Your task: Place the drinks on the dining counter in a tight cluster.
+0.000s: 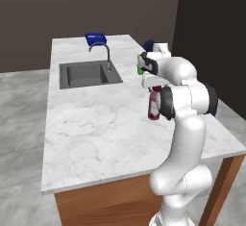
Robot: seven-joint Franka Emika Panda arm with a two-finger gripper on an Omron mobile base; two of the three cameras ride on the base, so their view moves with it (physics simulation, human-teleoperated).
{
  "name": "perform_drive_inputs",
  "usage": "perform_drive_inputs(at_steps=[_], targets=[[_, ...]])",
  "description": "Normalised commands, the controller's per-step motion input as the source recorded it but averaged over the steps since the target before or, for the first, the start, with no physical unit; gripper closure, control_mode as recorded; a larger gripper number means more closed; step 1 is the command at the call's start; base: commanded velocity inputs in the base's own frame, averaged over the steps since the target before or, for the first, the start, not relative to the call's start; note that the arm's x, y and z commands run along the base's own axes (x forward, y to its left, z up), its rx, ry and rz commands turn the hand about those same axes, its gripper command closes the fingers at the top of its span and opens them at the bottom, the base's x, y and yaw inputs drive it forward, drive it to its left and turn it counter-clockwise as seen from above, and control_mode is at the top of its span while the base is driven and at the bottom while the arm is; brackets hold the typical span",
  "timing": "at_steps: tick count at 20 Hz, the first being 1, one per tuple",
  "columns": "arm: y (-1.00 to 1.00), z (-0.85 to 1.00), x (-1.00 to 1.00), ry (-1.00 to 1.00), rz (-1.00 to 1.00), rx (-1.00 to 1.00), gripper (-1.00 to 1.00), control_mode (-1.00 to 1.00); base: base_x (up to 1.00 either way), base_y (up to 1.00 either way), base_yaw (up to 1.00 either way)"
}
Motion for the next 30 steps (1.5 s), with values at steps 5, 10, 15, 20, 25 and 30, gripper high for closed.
perform_drive_inputs(at_steps=[5,10,15,20,25,30], targets=[[0.00,0.22,-0.83,-0.19,0.00,0.00,-1.00,-1.00,0.00,0.00,0.00],[0.00,0.21,-0.87,-0.21,0.00,0.00,-1.00,-1.00,0.00,0.00,0.00],[0.00,0.01,-0.87,-0.13,0.00,0.00,-1.00,-1.00,0.00,0.00,0.00],[0.00,0.00,-0.98,-0.08,0.00,0.00,-1.00,-1.00,0.00,0.00,0.00],[0.02,0.10,-0.91,-0.04,0.00,0.00,-1.00,-1.00,0.00,0.00,0.00],[0.19,0.25,-0.61,0.00,-0.01,0.00,-1.00,-1.00,0.00,0.00,0.00]])
